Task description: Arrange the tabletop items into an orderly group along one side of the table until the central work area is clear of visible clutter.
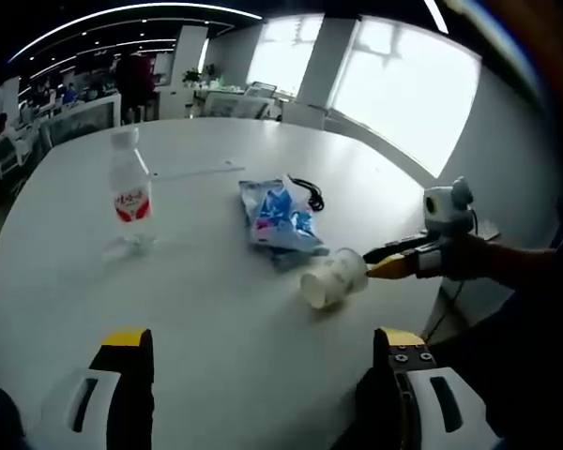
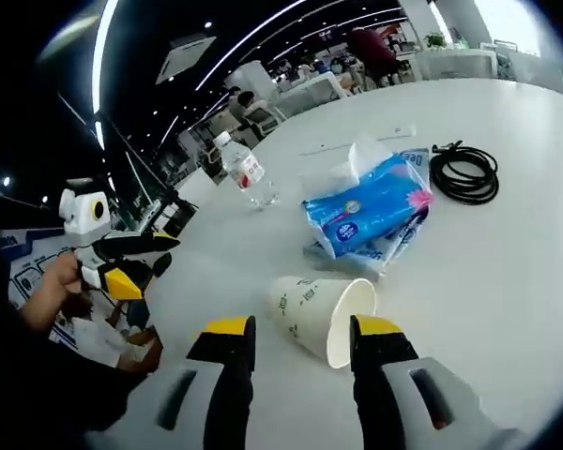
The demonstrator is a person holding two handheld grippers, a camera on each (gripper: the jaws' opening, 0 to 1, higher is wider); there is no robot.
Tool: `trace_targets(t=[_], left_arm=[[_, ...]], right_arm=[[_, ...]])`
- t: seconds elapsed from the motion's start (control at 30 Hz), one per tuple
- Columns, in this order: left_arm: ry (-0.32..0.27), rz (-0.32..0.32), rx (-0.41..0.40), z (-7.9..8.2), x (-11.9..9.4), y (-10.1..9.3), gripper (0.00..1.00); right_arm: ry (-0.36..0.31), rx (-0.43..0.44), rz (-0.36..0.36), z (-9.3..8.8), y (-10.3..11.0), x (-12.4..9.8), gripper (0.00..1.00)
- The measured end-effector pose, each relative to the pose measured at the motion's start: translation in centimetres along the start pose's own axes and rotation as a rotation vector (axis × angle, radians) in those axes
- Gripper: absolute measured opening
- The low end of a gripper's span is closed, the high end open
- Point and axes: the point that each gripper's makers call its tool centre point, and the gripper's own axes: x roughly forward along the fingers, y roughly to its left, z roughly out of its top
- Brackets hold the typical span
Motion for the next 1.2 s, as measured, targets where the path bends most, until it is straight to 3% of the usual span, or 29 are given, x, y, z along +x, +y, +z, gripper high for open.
trace_targets(t=[0.17,0.3,0.4,0.83,1.0,1.2], left_arm=[[0.000,-0.002,0.005,0.0,-0.1,-0.4,0.96],[-0.006,-0.007,0.006,0.1,-0.1,-0.6,0.96],[-0.004,-0.010,0.010,0.0,-0.1,-0.7,0.96],[0.000,-0.014,0.024,0.1,-0.3,-1.0,0.95],[0.001,-0.012,0.028,0.0,-0.3,-0.9,0.95],[0.004,-0.010,0.032,-0.1,-0.3,-0.9,0.95]], right_arm=[[-0.001,0.061,0.056,0.0,1.1,0.0,0.22],[0.003,0.051,0.082,0.0,1.6,0.0,0.06],[-0.001,0.050,0.096,0.1,2.0,-0.2,0.00],[-0.020,0.026,0.120,0.9,3.3,-0.7,0.00],[-0.027,-0.049,0.105,1.8,3.6,-1.3,0.00],[-0.034,-0.200,0.065,3.5,4.0,-2.1,0.00]])
